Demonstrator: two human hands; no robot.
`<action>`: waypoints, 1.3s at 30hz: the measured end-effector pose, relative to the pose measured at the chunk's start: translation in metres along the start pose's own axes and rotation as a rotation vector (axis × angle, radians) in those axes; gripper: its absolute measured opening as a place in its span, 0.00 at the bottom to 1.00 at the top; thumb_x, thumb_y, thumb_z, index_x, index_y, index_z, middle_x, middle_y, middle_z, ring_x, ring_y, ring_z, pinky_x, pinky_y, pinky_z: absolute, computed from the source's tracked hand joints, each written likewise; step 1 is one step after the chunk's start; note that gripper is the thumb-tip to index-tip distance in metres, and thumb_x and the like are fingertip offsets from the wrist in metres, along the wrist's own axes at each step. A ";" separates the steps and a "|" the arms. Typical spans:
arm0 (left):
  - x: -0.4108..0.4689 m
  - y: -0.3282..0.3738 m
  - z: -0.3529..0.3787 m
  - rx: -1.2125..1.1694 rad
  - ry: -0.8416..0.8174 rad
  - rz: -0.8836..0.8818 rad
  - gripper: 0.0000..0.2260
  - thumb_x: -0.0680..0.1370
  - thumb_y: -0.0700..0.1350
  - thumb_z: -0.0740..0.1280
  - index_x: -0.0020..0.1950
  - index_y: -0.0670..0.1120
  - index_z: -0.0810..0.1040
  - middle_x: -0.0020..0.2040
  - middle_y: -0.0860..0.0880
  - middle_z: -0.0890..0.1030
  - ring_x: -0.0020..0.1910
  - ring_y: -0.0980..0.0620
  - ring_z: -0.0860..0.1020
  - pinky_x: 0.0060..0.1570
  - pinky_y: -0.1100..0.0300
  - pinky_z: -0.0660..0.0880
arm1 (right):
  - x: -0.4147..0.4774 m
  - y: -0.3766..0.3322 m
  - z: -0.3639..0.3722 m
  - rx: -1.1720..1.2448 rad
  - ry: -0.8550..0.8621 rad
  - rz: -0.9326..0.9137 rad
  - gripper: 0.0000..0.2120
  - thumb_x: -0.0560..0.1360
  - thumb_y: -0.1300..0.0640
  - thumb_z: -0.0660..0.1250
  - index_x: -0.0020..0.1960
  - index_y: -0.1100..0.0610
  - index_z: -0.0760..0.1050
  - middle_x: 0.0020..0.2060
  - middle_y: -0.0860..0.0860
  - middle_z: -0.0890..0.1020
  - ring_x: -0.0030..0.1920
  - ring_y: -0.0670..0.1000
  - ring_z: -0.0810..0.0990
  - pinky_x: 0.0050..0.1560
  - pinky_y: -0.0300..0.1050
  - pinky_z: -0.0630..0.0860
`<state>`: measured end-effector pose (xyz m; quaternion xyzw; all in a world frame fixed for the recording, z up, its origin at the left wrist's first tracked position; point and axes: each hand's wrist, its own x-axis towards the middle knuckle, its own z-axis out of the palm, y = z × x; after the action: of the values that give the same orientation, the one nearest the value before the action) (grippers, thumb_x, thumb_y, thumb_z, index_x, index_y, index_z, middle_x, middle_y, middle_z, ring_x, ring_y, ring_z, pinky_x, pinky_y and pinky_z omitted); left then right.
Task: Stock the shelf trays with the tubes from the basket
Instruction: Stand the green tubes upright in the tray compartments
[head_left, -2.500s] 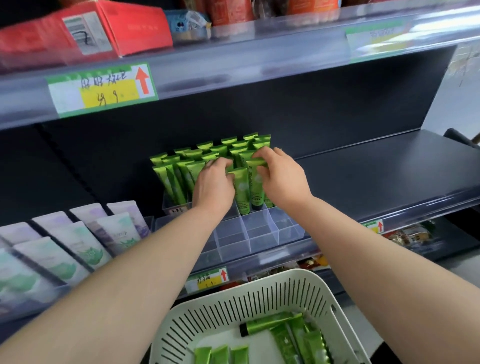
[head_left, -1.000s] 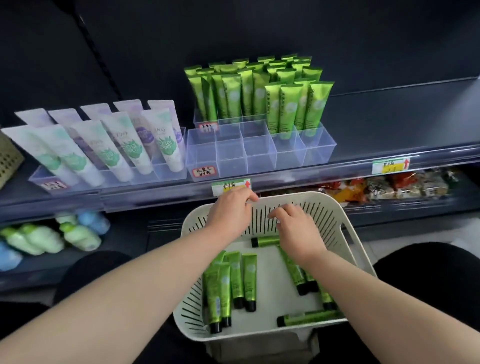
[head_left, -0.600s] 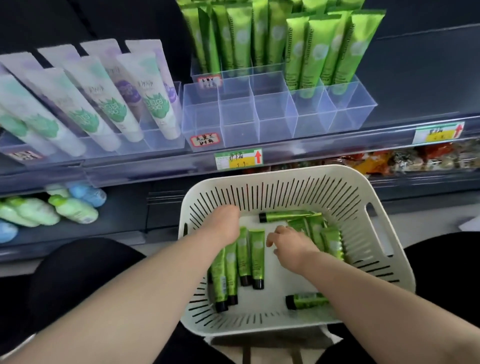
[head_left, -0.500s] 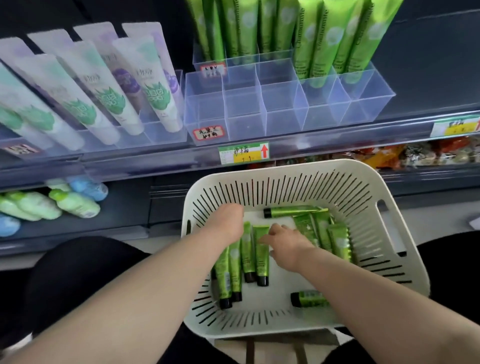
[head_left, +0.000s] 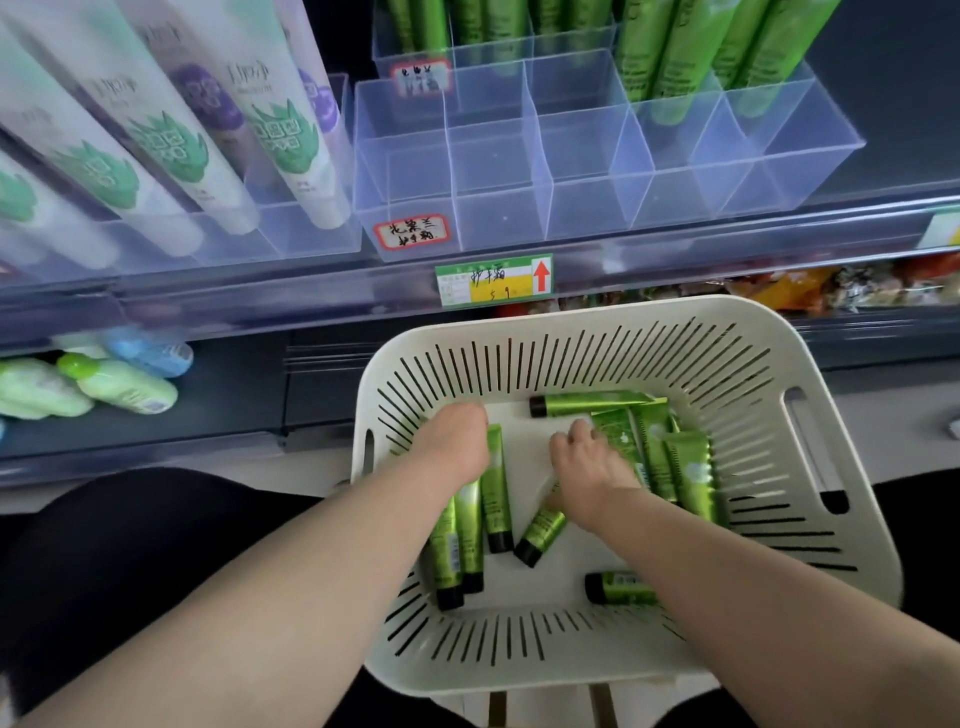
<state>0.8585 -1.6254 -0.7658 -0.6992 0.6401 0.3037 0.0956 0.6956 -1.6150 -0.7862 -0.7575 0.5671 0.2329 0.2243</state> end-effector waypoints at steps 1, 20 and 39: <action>0.000 0.000 0.001 0.013 -0.009 -0.001 0.17 0.74 0.31 0.62 0.61 0.42 0.76 0.59 0.44 0.77 0.58 0.45 0.75 0.60 0.49 0.74 | 0.001 -0.001 0.002 0.016 -0.003 0.037 0.27 0.71 0.46 0.70 0.63 0.58 0.63 0.58 0.56 0.66 0.57 0.57 0.69 0.56 0.51 0.74; 0.014 0.009 0.014 0.236 -0.104 0.018 0.15 0.75 0.33 0.61 0.61 0.40 0.72 0.58 0.41 0.74 0.59 0.43 0.72 0.56 0.51 0.74 | 0.002 0.027 -0.019 0.794 0.106 0.014 0.20 0.72 0.63 0.72 0.60 0.51 0.73 0.48 0.49 0.80 0.47 0.50 0.79 0.41 0.38 0.75; 0.011 0.028 0.008 0.100 -0.321 0.044 0.17 0.75 0.50 0.72 0.61 0.46 0.75 0.57 0.47 0.77 0.52 0.48 0.75 0.48 0.58 0.73 | -0.010 0.038 -0.043 0.599 0.132 -0.060 0.17 0.72 0.61 0.72 0.61 0.55 0.78 0.58 0.51 0.80 0.58 0.50 0.77 0.60 0.41 0.73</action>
<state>0.8295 -1.6348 -0.7705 -0.6217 0.6463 0.3813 0.2246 0.6612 -1.6431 -0.7492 -0.6874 0.6014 -0.0010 0.4071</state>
